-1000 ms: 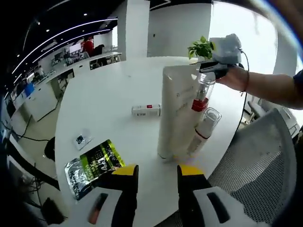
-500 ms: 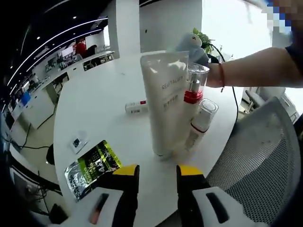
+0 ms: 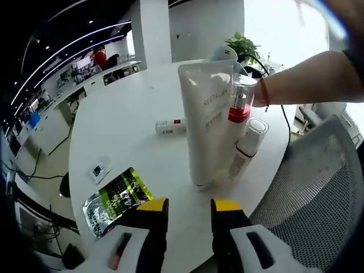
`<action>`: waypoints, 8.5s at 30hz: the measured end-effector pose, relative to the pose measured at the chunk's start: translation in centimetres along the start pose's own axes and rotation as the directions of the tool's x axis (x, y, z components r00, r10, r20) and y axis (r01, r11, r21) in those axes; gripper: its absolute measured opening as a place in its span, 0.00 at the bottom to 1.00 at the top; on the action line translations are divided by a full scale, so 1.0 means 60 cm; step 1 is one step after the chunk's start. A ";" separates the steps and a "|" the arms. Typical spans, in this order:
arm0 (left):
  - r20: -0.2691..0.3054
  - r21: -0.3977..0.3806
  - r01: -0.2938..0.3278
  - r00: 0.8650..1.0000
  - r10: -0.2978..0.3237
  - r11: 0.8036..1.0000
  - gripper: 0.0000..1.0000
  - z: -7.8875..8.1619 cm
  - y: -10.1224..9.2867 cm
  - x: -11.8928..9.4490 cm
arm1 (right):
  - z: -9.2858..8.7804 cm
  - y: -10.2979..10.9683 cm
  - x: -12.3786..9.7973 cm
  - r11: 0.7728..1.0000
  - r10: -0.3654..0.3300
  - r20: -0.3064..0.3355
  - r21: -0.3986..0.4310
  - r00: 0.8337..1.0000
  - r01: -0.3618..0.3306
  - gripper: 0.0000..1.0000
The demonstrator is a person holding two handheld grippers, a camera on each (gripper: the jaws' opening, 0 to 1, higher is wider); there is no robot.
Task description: Arrange the skincare products in the storage area until every visible bottle or jar stands upright without overlapping.
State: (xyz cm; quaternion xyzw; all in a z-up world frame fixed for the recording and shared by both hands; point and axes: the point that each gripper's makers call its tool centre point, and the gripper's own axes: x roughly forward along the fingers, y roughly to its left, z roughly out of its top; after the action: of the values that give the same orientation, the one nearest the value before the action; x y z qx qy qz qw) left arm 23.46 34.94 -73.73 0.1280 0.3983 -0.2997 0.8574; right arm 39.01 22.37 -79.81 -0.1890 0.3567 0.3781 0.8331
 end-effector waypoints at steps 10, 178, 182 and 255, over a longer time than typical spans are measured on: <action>-0.002 -0.008 -0.003 1.000 0.003 1.000 0.30 -0.002 0.004 0.000 | 0.002 -0.014 -0.028 0.995 -0.041 0.003 0.086 0.999 0.041 0.18; -0.018 0.389 0.516 0.833 -0.553 0.763 0.26 0.004 -0.211 -0.050 | 0.025 0.345 -0.339 0.812 0.408 -0.127 -0.403 0.904 -0.423 0.18; -0.033 0.422 0.495 0.846 -0.533 0.760 0.23 -0.002 -0.210 -0.049 | 0.029 0.346 -0.334 0.807 0.411 -0.127 -0.410 0.903 -0.425 0.18; -0.112 0.143 0.243 0.967 -0.229 0.959 0.22 -0.032 -0.085 0.001 | 0.036 0.287 -0.203 0.821 0.189 -0.274 -0.482 0.943 -0.304 0.17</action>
State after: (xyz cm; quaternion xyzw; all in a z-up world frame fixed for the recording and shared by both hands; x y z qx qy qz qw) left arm 19.17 31.76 -74.89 0.1600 0.4263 -0.4236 0.7831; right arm 21.18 28.66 -70.15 -0.3976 0.3505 0.5426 0.6516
